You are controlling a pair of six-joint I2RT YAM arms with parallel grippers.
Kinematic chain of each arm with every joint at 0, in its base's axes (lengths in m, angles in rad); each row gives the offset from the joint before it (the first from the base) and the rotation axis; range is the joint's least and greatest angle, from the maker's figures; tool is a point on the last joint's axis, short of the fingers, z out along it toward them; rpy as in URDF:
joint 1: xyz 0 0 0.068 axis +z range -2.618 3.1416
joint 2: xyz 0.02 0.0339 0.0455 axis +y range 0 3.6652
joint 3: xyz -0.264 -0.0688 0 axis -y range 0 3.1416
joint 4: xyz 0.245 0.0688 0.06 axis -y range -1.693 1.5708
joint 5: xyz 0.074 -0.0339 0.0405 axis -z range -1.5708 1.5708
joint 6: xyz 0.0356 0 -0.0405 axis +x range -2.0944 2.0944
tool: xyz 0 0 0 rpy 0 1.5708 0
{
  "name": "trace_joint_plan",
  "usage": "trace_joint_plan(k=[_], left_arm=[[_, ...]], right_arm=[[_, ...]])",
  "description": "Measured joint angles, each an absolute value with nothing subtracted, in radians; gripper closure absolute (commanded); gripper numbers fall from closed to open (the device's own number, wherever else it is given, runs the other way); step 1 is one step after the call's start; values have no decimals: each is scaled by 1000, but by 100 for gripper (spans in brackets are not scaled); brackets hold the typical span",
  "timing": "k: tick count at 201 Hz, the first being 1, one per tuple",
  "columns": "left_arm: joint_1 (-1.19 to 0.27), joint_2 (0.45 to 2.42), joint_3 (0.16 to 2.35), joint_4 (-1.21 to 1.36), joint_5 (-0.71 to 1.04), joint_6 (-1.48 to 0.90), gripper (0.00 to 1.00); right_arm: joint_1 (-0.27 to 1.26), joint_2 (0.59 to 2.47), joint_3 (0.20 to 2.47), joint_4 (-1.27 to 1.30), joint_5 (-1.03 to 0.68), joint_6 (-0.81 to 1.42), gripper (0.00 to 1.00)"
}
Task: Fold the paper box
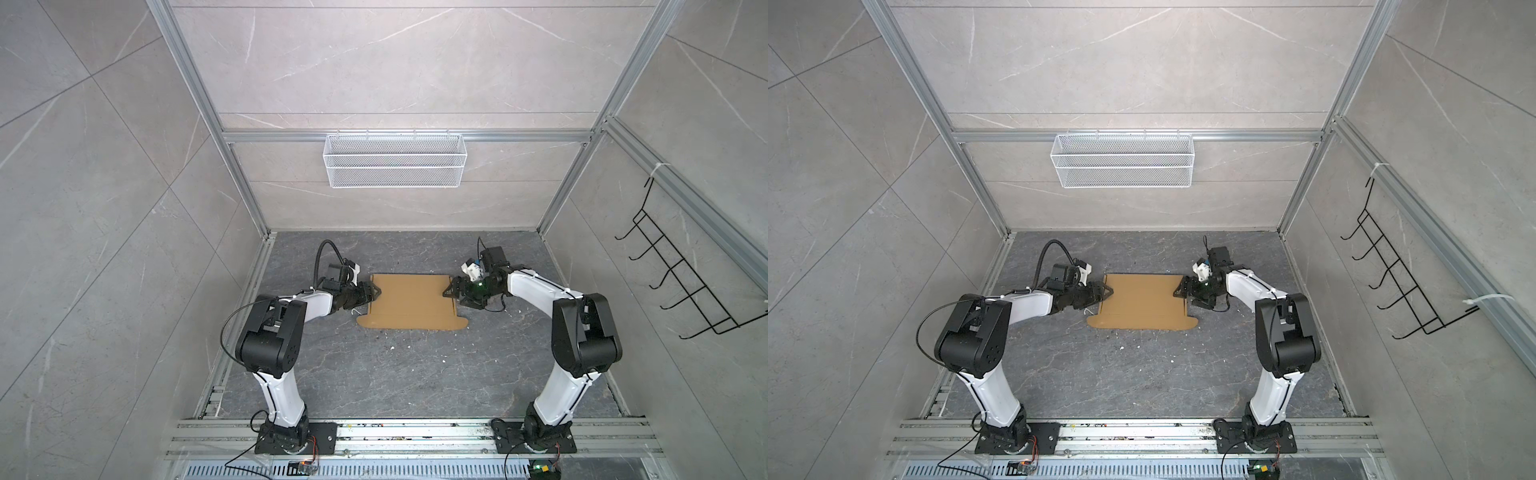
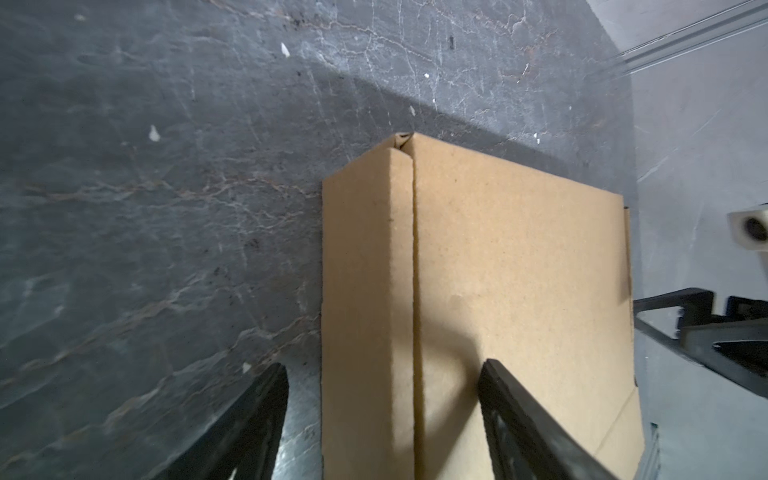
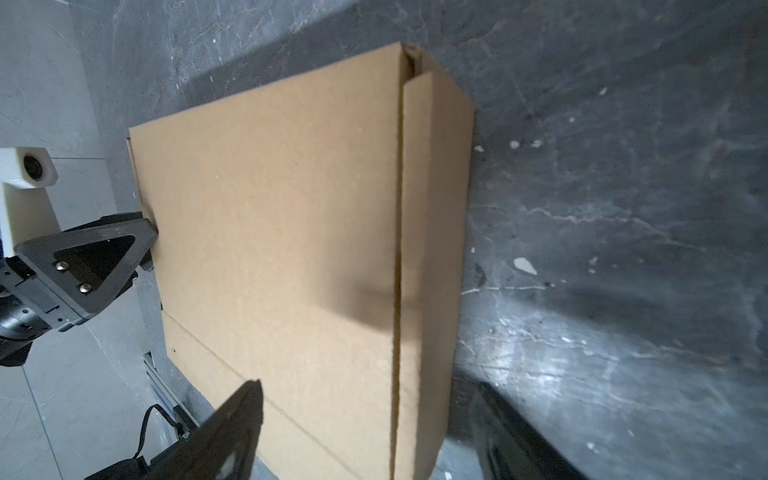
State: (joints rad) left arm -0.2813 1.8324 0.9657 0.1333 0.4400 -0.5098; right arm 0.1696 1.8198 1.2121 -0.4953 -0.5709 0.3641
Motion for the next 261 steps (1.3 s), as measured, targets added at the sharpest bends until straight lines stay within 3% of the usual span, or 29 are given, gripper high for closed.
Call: trace_joint_plan(k=[118, 142, 261], left_arm=[[-162, 1802, 805, 352, 580, -563, 56], [-141, 1796, 788, 373, 595, -567, 60], [-89, 1794, 749, 435, 650, -588, 66]], right_arm=[[130, 1821, 1163, -442, -654, 362, 10], [130, 1823, 1163, -427, -677, 363, 4], [194, 1943, 1186, -357, -761, 363, 1]])
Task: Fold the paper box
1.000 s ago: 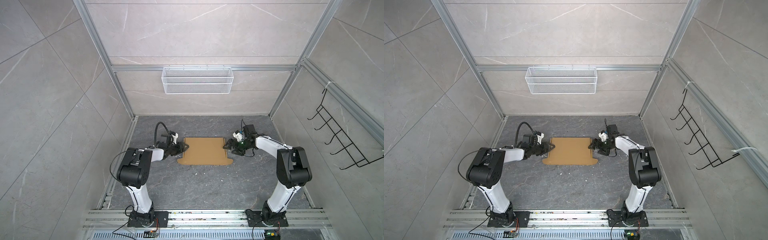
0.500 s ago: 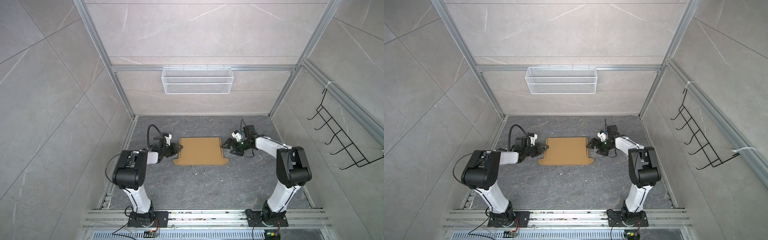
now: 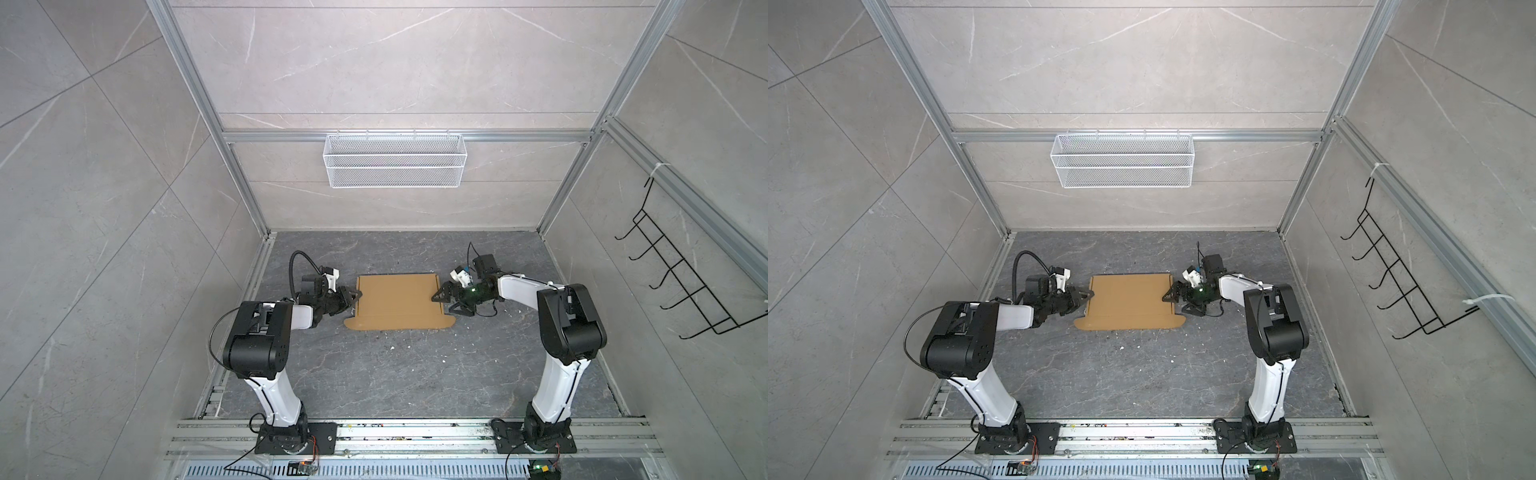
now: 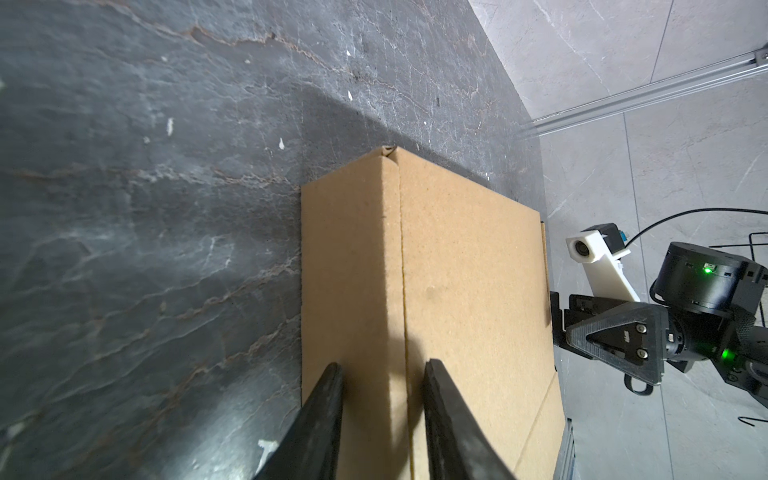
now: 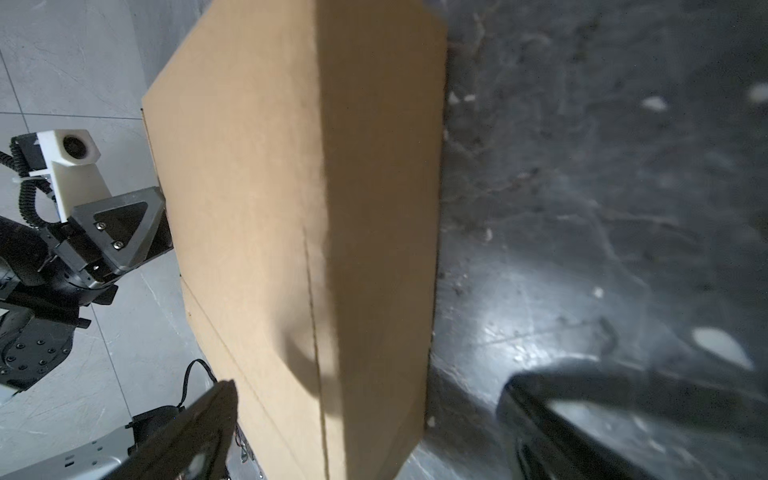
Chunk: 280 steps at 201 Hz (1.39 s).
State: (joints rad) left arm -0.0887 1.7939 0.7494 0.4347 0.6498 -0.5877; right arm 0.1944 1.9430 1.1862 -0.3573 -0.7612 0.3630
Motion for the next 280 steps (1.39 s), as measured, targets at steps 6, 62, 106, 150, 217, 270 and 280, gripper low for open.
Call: trace_joint_plan(k=[6, 62, 106, 150, 217, 270, 280], left_arm=[[-85, 1792, 746, 435, 651, -588, 66], [-65, 1784, 741, 426, 665, -596, 68], [-49, 1774, 728, 425, 666, -603, 69], [-34, 1755, 706, 431, 665, -615, 71], [-20, 1750, 688, 452, 665, -625, 73], [-14, 1747, 688, 451, 660, -626, 71], [-11, 1749, 688, 453, 662, -634, 69]], right_arm=[[197, 1950, 1191, -350, -768, 364, 1], [202, 1978, 1209, -318, -806, 371, 2], [216, 1996, 1221, -303, -826, 374, 3], [225, 2008, 1229, -293, -843, 374, 4], [252, 2039, 1248, -274, -876, 374, 7], [261, 2053, 1262, -270, -888, 377, 11], [265, 2044, 1248, -258, -890, 377, 11]])
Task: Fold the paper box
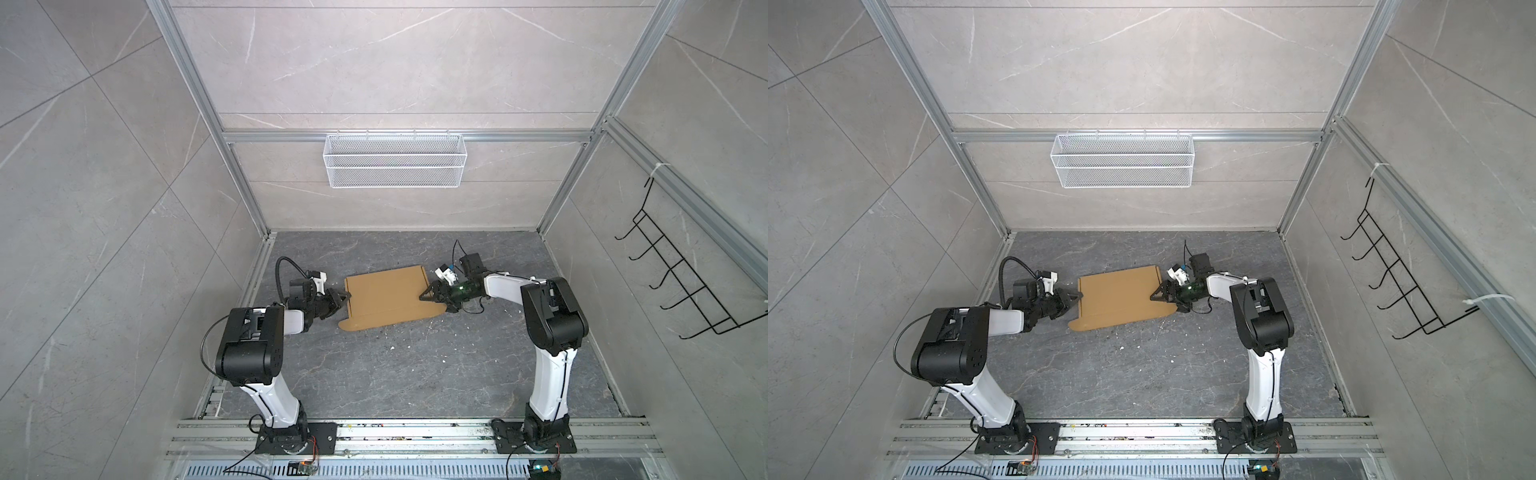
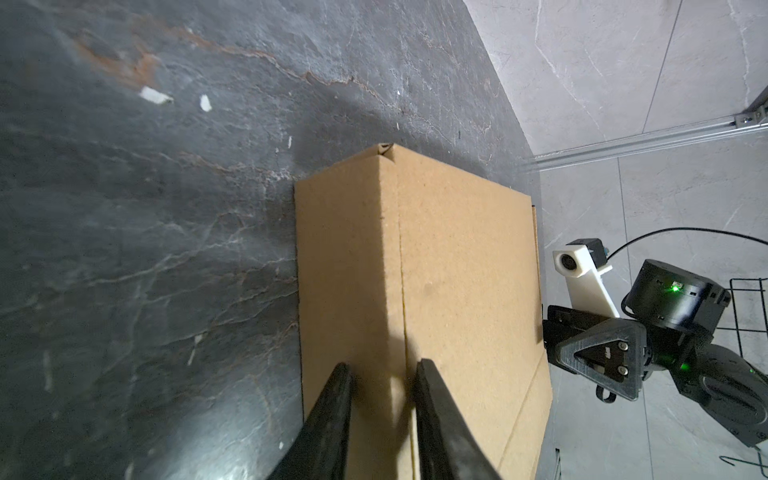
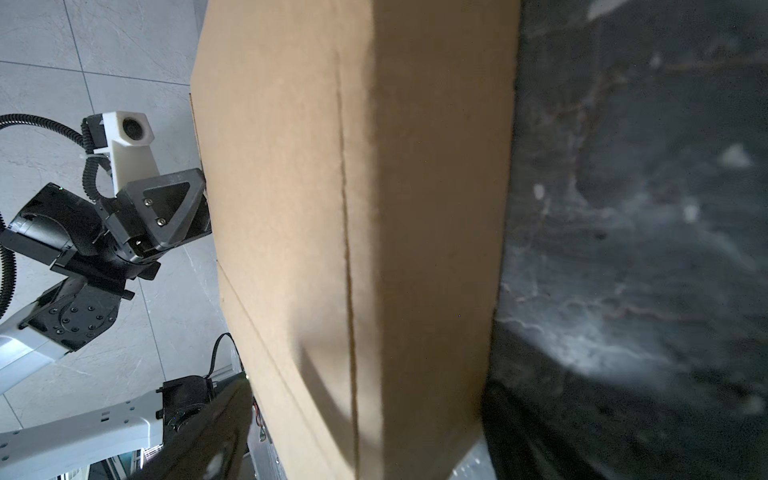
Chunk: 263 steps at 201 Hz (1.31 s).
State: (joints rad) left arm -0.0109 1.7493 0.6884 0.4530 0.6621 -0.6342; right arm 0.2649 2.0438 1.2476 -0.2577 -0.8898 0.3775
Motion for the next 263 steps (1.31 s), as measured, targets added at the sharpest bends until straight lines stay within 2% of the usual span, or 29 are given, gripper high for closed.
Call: trace_joint_plan(k=[70, 124, 149, 159, 197, 263], left_arm=[[-59, 1782, 714, 449, 686, -681, 57], [-92, 1720, 714, 289, 631, -662, 38], [-92, 1705, 715, 245, 612, -655, 24], [-92, 1705, 717, 243, 612, -657, 22], [-102, 1708, 768, 241, 615, -654, 23], [-113, 1794, 825, 269, 619, -620, 36]], right_arm=[[290, 1825, 1007, -247, -891, 382, 12], [278, 1712, 920, -298, -843, 370, 9], [241, 1712, 920, -300, -817, 370, 9], [232, 1713, 921, -298, -810, 370, 9], [229, 1749, 941, -286, -804, 379, 9], [229, 1803, 973, -264, -804, 389, 9]])
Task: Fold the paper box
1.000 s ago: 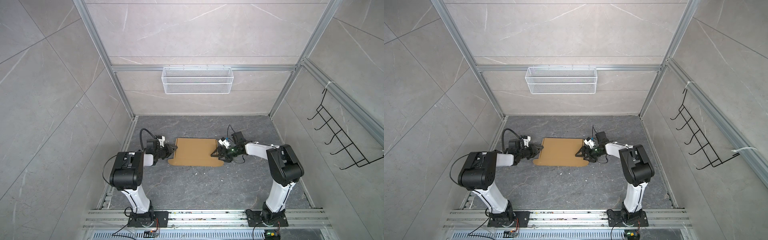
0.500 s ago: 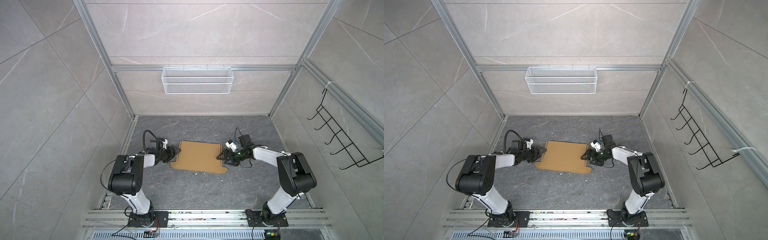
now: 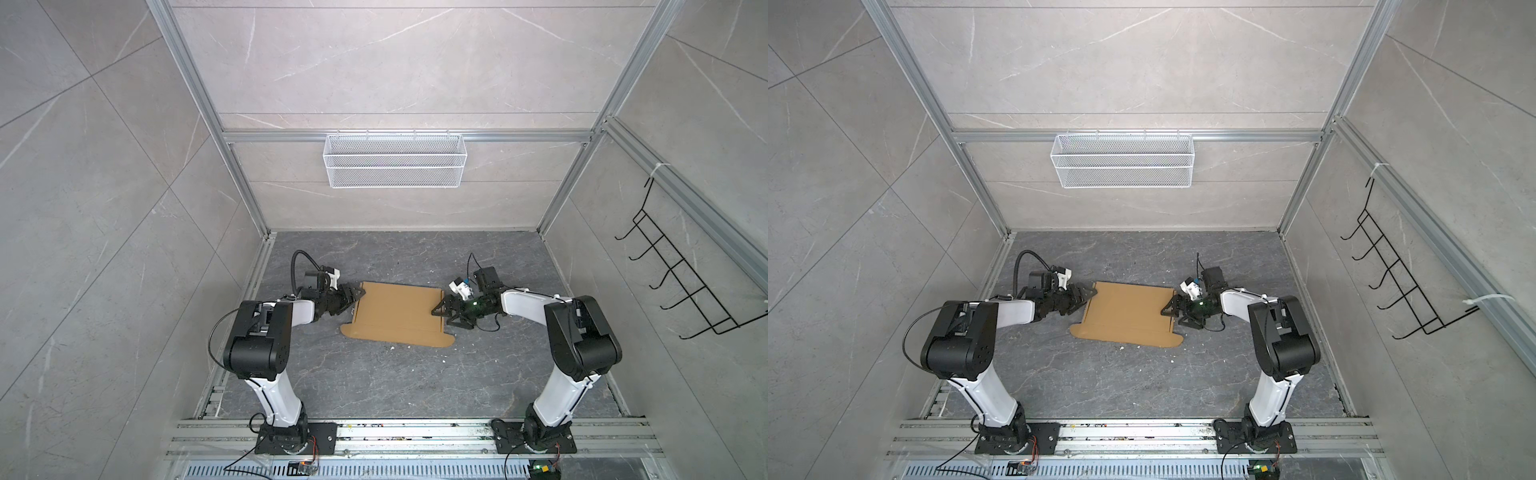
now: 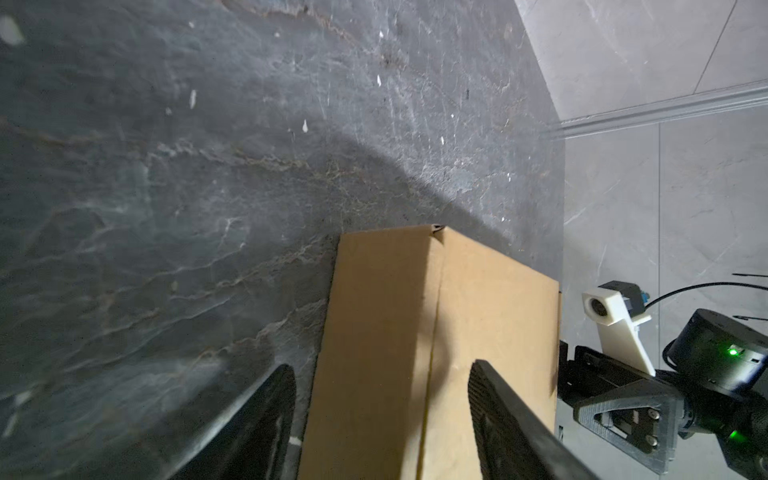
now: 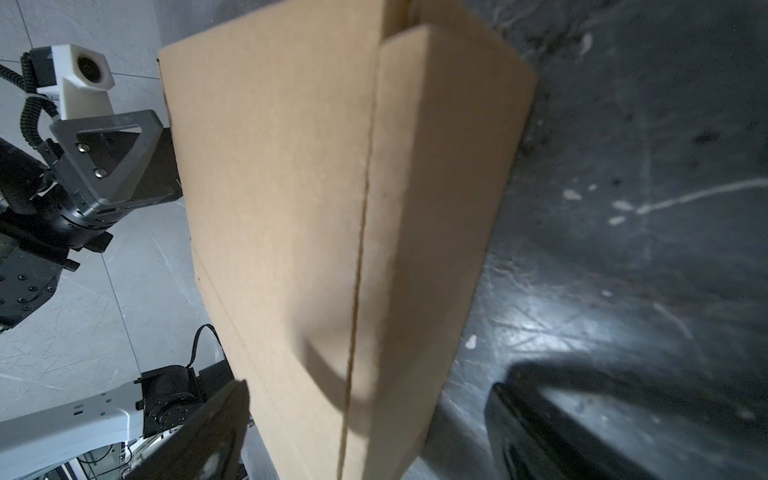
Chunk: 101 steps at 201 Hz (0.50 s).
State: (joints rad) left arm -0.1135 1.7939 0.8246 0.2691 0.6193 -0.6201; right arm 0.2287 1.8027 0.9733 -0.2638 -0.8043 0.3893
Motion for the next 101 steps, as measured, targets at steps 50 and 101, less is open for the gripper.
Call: trace_joint_plan(k=[50, 101], left_arm=[[-113, 1827, 820, 337, 675, -617, 53], [-86, 1830, 789, 427, 728, -629, 71]], right_arm=[[229, 1812, 973, -252, -805, 389, 10], [228, 1813, 954, -176, -812, 397, 6]])
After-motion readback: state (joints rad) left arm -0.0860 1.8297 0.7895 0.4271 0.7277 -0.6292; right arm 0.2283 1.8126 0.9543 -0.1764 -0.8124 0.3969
